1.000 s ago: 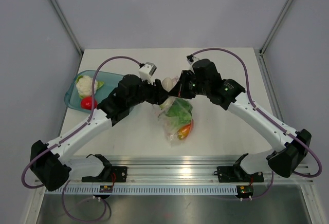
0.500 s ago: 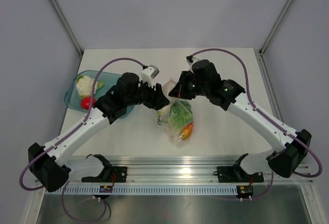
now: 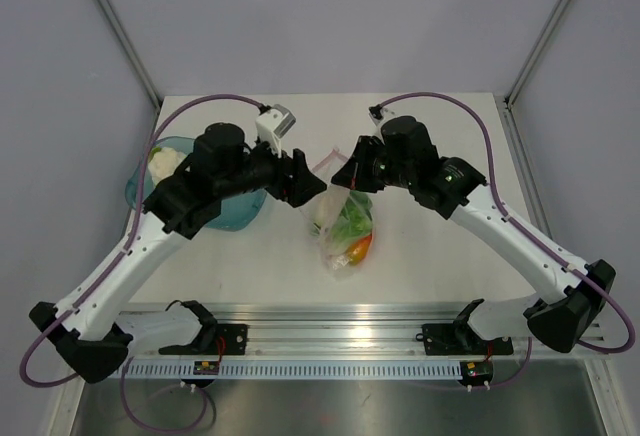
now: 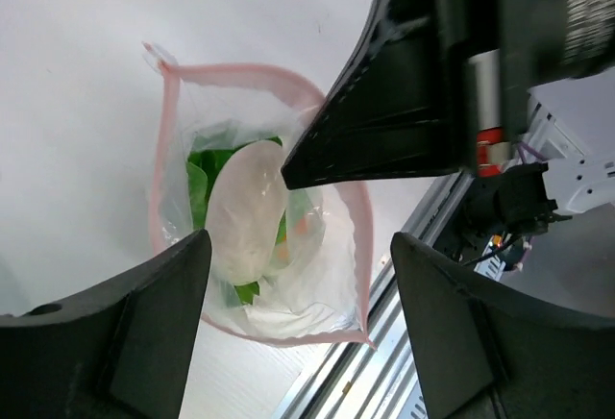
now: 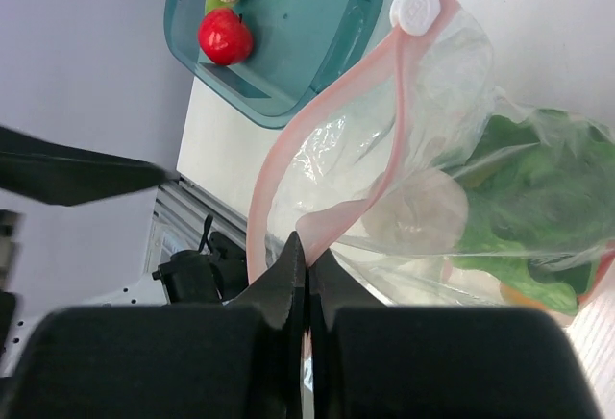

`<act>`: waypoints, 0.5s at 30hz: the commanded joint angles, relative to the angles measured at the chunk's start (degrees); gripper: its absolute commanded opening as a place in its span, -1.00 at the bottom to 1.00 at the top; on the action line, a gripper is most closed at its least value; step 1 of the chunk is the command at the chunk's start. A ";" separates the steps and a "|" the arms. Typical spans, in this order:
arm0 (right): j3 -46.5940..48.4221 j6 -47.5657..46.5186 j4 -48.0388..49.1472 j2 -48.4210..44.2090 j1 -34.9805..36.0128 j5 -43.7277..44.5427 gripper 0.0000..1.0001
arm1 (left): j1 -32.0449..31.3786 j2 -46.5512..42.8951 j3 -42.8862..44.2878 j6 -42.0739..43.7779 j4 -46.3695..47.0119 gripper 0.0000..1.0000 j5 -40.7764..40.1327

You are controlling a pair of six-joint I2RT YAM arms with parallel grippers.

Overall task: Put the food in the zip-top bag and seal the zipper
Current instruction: Place the fake vegetable in the zipper food storage bag.

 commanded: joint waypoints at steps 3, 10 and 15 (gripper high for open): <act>-0.18 -1.10 3.07 -1.83 0.19 1.26 -1.00 | 5.14 -4.87 4.41 3.47 -5.75 0.54 -5.67; -0.36 -2.94 2.45 -1.74 0.19 1.18 -1.00 | 22.28 -5.93 0.72 -6.02 -8.57 0.98 -20.58; -1.23 -4.17 3.15 -1.65 0.19 -0.66 -1.00 | 36.52 1.09 -0.07 -10.23 -12.69 0.98 -28.26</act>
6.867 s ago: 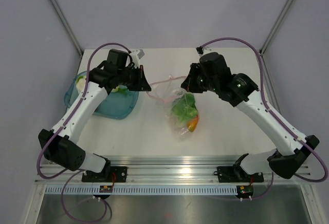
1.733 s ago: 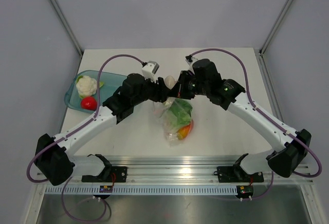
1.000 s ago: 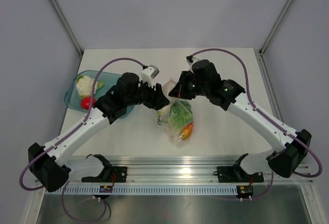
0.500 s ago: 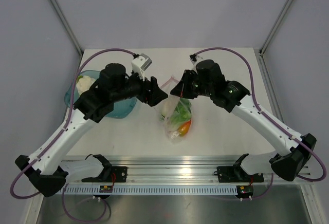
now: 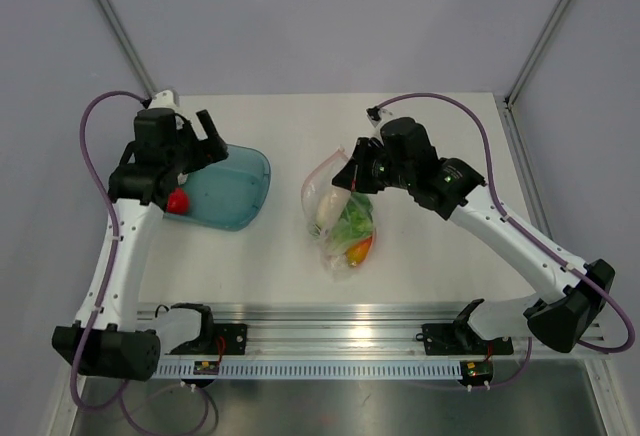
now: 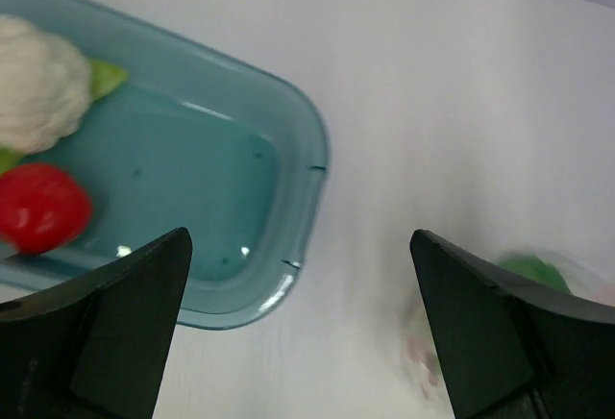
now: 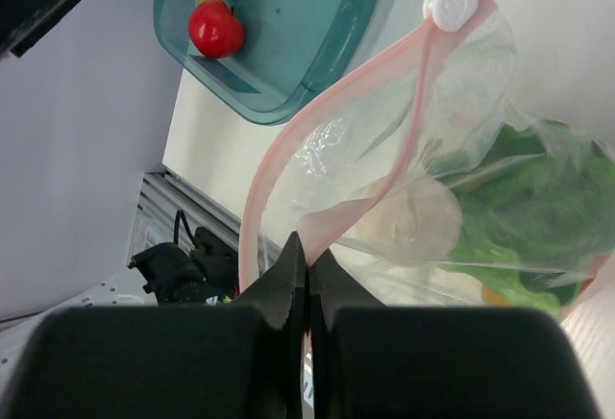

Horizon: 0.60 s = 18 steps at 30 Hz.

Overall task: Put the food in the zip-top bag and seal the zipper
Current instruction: Place the fake vegetable in the zipper food storage bag, then pick up the fake fruit from the bin.

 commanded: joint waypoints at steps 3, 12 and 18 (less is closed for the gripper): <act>-1.89 -1.99 4.22 -1.81 0.19 -2.16 -1.00 | 14.28 9.63 -1.63 -4.65 -3.35 0.98 -8.96; -3.83 -3.39 7.22 -0.58 0.19 -4.89 -1.00 | 19.06 29.24 3.46 -2.98 -5.11 0.98 -20.03; -4.01 -4.71 7.31 -0.05 0.19 -5.50 -1.00 | 19.06 36.20 5.04 -2.98 -3.70 0.98 -23.20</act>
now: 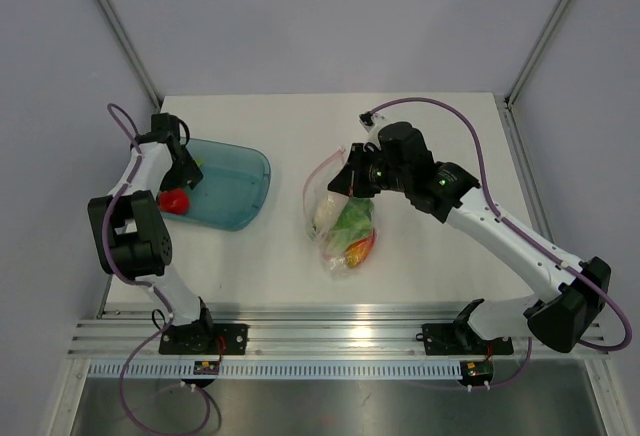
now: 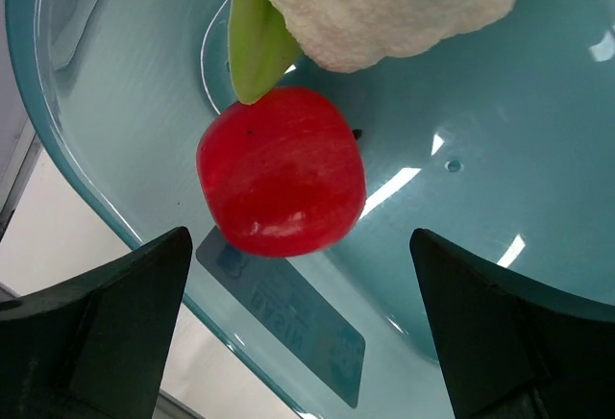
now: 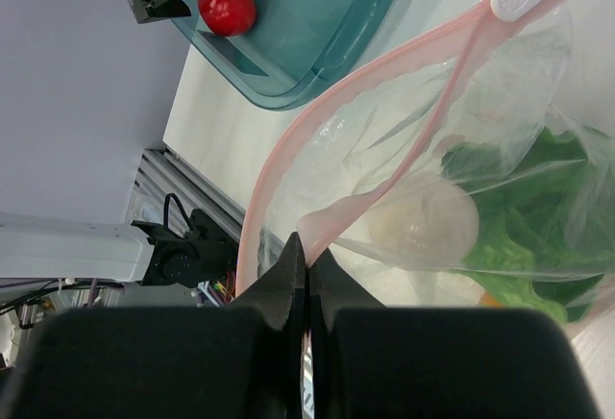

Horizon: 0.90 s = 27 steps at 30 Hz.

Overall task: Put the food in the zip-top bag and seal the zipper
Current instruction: Pick up the fake fruit from the bin.

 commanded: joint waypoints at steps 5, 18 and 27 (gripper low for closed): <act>-0.23 -2.62 2.54 0.26 0.19 -1.55 -1.00 | 0.15 5.03 4.37 0.10 3.01 0.88 -4.47; -0.40 -2.71 1.22 -0.18 0.01 0.12 -1.00 | 0.15 4.16 -1.34 -2.09 6.62 0.36 -1.83; -0.32 -2.01 1.05 -0.71 0.10 0.91 -1.00 | -1.34 -8.31 -4.14 -1.39 6.97 -0.16 6.60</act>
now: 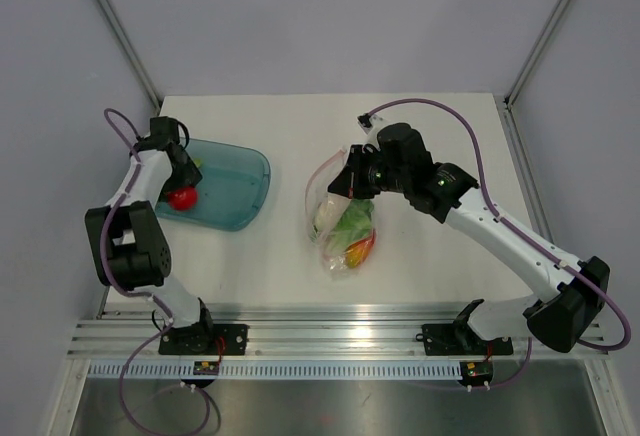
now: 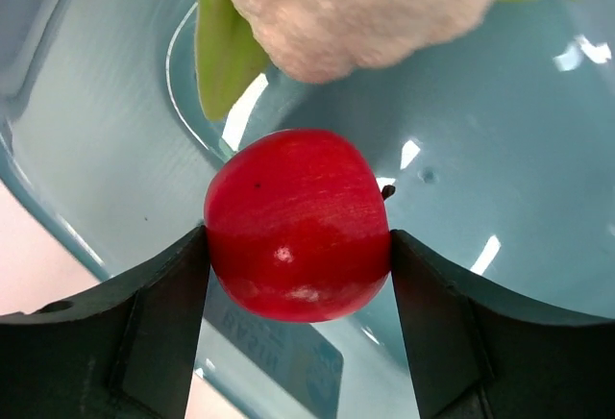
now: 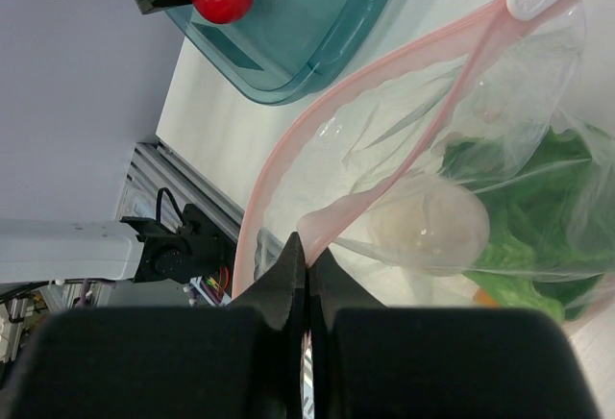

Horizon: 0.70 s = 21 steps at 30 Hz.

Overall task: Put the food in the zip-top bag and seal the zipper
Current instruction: Pick up the fake fruit from the bin.

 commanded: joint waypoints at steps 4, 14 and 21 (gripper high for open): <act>0.23 0.75 1.55 -0.44 0.12 1.57 -1.00 | -3.56 -13.98 -2.87 0.23 3.06 -0.26 7.21; 9.27 1.90 1.64 10.27 2.23 -0.28 -1.00 | -7.87 -23.48 -1.65 2.42 2.01 -0.34 16.87; 19.38 3.48 1.56 18.89 3.81 -1.68 -1.00 | -11.38 -29.63 -0.24 2.87 0.43 -0.38 24.17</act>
